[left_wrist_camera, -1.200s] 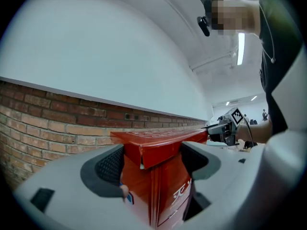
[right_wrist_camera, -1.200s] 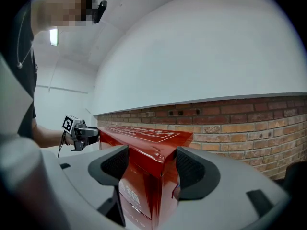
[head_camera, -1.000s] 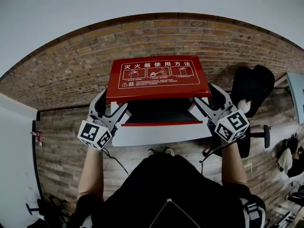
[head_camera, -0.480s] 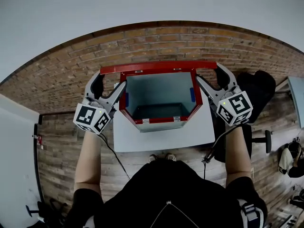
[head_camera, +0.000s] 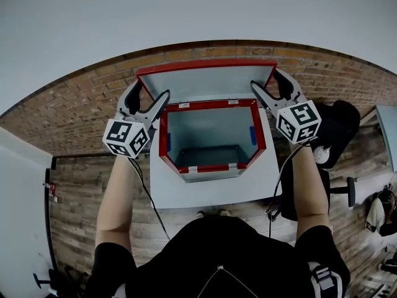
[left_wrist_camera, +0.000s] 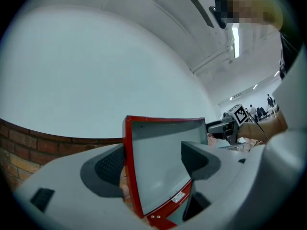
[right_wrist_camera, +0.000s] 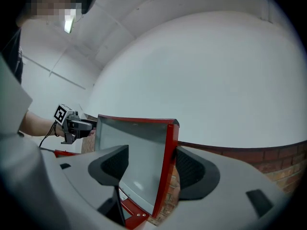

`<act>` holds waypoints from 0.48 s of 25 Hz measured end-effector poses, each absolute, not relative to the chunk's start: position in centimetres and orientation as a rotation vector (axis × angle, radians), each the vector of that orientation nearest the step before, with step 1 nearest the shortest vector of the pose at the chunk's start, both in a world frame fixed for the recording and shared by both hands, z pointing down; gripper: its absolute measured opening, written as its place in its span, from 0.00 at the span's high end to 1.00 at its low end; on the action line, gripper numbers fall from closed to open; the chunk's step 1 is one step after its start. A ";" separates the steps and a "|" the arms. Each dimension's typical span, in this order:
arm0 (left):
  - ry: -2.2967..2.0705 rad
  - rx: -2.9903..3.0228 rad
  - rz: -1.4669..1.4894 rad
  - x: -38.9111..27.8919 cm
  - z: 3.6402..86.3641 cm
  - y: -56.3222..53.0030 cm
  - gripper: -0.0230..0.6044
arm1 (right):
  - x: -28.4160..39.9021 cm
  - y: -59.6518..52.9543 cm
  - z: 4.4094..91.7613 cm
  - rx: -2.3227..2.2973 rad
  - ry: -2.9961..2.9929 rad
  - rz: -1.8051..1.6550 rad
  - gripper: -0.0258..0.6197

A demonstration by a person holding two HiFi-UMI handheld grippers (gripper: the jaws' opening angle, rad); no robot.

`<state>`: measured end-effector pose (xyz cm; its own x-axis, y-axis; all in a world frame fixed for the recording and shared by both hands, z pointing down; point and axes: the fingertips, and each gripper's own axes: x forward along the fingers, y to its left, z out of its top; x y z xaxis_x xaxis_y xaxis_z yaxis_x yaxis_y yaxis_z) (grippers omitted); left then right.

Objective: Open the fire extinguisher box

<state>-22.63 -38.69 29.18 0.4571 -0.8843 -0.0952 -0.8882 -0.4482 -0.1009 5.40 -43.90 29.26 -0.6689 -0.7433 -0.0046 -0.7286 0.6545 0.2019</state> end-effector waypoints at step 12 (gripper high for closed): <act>1.637 -2.603 0.007 -23.6 30.2 -44.9 0.29 | 4.1 -50.6 30.1 1.309 -2.816 -0.156 0.48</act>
<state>-23.63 -44.88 30.20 0.4338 -0.9002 -0.0391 -0.9005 -0.4316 -0.0538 4.12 -50.58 30.13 -0.6450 -0.7641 -0.0133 -0.7609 0.6405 0.1040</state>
